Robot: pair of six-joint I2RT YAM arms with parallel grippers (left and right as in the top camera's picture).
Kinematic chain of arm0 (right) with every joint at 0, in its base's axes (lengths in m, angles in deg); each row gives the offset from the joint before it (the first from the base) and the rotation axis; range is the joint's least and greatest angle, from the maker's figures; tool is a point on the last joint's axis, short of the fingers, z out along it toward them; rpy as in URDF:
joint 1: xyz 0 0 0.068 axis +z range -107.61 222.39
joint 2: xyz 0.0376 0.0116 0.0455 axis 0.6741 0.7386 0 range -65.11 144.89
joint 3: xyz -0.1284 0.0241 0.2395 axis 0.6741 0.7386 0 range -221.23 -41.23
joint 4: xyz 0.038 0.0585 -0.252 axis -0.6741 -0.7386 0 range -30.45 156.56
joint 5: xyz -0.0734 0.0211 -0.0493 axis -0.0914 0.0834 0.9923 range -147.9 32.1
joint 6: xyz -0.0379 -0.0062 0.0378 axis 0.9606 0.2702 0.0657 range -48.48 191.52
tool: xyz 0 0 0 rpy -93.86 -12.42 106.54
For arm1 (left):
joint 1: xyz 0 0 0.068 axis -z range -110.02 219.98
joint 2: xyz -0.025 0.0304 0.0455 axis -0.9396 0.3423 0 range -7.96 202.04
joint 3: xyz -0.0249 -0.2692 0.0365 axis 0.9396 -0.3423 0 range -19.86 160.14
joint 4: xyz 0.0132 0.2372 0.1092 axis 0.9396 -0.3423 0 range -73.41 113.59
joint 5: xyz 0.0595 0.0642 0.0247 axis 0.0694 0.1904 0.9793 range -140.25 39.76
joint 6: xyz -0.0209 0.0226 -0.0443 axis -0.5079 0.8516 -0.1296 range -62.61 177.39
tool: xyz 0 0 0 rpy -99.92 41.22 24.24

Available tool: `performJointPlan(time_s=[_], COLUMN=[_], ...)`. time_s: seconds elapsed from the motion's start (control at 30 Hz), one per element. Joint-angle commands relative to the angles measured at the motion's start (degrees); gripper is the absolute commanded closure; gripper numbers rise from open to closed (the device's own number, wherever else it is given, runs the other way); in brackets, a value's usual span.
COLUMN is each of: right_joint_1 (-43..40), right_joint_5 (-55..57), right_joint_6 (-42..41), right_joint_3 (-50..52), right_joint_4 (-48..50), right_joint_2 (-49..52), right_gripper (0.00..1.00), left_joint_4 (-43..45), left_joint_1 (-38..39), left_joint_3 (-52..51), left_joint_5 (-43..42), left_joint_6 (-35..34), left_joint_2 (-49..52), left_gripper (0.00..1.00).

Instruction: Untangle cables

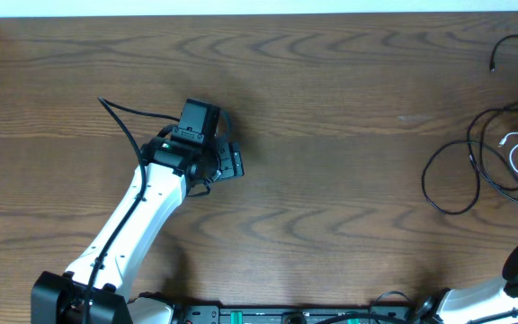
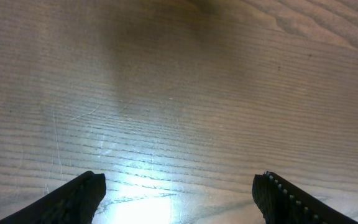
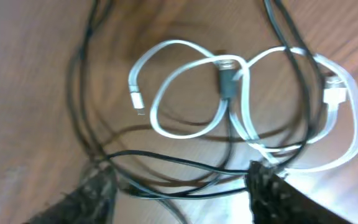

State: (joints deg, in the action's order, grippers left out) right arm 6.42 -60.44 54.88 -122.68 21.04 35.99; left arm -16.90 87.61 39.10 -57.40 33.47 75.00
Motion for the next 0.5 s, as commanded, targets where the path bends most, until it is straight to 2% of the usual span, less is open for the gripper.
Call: performJointPlan(time_s=[0.0,0.07,0.2,0.3,0.47], right_joint_1=[1.40,3.04,9.03,15.54,26.86], right_joint_5=[-24.04,-26.56,-22.60,-16.72,-8.35], right_joint_6=[8.41,11.91,20.76,24.50,23.87], right_joint_3=[0.09,0.09,0.09,0.09,0.09], right_joint_4=[2.45,1.68,-2.19,-4.70,-8.50], right_joint_2=[-0.22,-0.22,-0.22,-0.22,-0.83], right_gripper=[0.29,0.29,0.29,0.27,0.21], left_joint_4=[0.26,0.52,-1.31,-4.46,-14.16], left_joint_1=[-0.20,-0.20,-0.22,-0.22,-1.20], left_joint_3=[0.52,0.61,2.58,7.63,15.85], left_joint_5=[2.38,5.70,16.04,16.72,16.87], left_joint_6=[1.79,4.79,6.36,6.34,6.10], left_joint_2=[-0.68,-0.68,-0.66,-0.63,-0.33], left_gripper=[0.19,0.19,0.18,0.18,0.18])
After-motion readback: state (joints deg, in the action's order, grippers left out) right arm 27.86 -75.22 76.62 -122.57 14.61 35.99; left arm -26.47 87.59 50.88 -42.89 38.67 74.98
